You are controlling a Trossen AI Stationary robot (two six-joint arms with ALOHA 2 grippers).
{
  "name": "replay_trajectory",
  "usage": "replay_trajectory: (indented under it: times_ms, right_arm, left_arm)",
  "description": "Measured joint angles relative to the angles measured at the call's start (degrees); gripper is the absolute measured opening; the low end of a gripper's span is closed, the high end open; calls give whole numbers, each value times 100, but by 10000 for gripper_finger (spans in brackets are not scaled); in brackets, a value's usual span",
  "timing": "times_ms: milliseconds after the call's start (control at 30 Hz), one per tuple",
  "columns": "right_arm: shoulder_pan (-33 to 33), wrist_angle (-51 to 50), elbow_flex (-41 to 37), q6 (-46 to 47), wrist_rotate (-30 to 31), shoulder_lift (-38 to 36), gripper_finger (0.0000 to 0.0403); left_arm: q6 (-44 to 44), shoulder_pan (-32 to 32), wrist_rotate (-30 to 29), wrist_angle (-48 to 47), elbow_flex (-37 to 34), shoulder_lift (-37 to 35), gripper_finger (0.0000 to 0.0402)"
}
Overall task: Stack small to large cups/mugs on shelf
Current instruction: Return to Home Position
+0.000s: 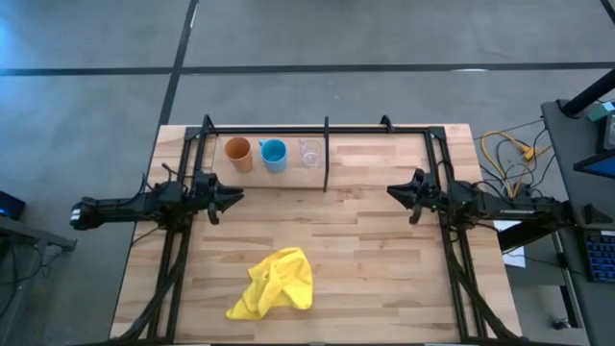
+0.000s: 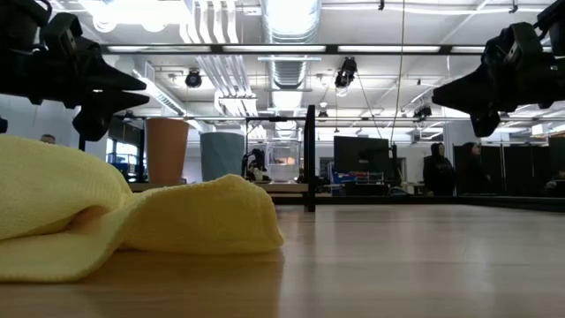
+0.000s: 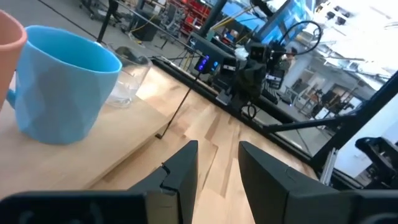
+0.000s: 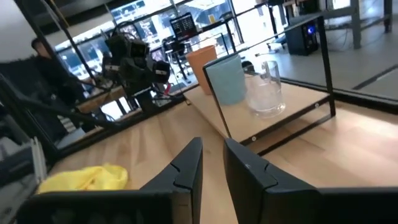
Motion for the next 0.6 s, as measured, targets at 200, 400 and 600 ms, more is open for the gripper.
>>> replay_trajectory:
  times_ms: [200,400,600]
  right_arm:
    - [-1,0,0,-298,0,202,59]
    - [0,-2,0,-128,-1,620,59]
    - [0,-1,0,-131,-1,913,59]
  left_arm:
    - [-22,0,0,213,-42,140,102]
    - [-22,0,2,308,-54,172,102]
    - [-22,0,2,344,-60,270,102]
